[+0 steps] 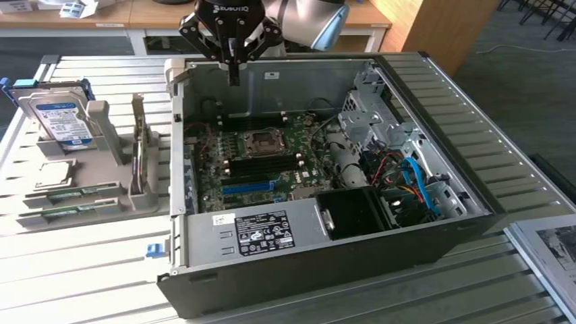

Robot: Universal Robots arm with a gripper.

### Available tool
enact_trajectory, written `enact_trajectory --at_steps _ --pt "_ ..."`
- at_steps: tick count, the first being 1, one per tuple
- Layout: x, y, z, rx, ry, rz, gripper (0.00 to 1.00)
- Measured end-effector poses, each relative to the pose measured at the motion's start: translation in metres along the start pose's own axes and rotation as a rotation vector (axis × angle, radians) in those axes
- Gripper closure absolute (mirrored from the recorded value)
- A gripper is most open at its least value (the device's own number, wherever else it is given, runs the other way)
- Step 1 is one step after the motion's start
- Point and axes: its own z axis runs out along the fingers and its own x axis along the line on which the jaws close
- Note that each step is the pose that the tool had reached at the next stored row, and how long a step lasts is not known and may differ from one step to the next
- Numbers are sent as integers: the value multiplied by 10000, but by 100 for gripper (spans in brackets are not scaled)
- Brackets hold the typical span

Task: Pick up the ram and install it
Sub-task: 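Reach for the ram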

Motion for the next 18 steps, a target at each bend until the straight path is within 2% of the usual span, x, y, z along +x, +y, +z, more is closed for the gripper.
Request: enact_trajectory --at_steps 18 --pt "333 -25 -8 -1 0 0 90"
